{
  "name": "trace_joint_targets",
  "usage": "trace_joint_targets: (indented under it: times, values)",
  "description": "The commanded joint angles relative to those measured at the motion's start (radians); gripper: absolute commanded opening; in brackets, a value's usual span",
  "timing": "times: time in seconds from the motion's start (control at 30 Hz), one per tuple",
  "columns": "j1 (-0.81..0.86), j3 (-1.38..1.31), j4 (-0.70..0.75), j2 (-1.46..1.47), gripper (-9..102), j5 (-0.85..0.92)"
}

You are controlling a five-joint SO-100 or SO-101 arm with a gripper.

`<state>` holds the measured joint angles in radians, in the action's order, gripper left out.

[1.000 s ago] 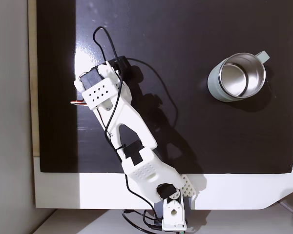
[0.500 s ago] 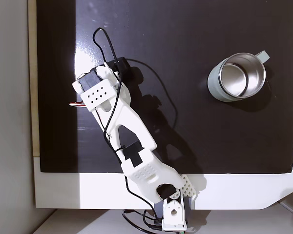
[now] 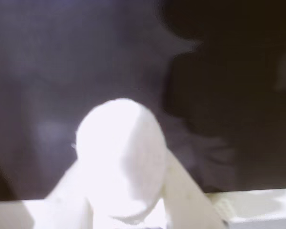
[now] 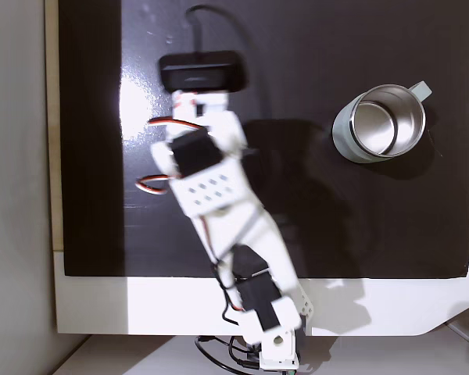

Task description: Grasp a gauze and put it in the cup.

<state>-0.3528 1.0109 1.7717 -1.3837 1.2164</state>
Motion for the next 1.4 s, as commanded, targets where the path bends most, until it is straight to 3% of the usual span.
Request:
trace_joint_targets:
  times: [0.0,0.67,1.37]
  values:
    - [0.117,-0.021,-0.021,-0.135,0,-0.035]
    - [0.706,-0.327,-0.138,-0.112,0,-0.360]
    - [0.881,-0.242,-0.037,0.005,0,-0.172]
